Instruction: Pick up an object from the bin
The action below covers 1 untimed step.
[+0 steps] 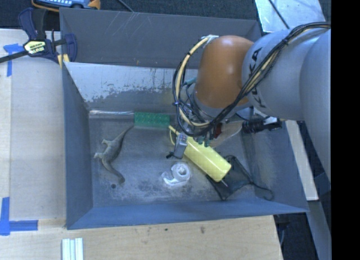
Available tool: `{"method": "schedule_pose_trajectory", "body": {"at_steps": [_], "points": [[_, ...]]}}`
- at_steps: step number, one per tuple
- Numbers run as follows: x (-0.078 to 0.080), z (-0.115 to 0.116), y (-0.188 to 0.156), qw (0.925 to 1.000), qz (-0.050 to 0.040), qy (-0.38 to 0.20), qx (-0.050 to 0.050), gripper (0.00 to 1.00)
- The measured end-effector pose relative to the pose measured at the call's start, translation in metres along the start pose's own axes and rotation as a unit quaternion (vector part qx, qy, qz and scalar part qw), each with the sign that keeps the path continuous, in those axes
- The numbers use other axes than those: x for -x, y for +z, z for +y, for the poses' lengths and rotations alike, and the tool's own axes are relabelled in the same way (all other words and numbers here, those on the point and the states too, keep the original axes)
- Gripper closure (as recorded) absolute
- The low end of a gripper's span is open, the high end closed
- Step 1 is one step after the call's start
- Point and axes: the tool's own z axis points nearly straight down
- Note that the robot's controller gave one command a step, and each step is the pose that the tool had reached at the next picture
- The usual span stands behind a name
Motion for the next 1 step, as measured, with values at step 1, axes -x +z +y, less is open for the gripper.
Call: {"method": "schedule_pose_trajectory", "body": {"at_steps": [1], "points": [[0.0016,-0.0447,0.0448,0.9966,-0.0034,-0.082,0.001,0.0]]}}
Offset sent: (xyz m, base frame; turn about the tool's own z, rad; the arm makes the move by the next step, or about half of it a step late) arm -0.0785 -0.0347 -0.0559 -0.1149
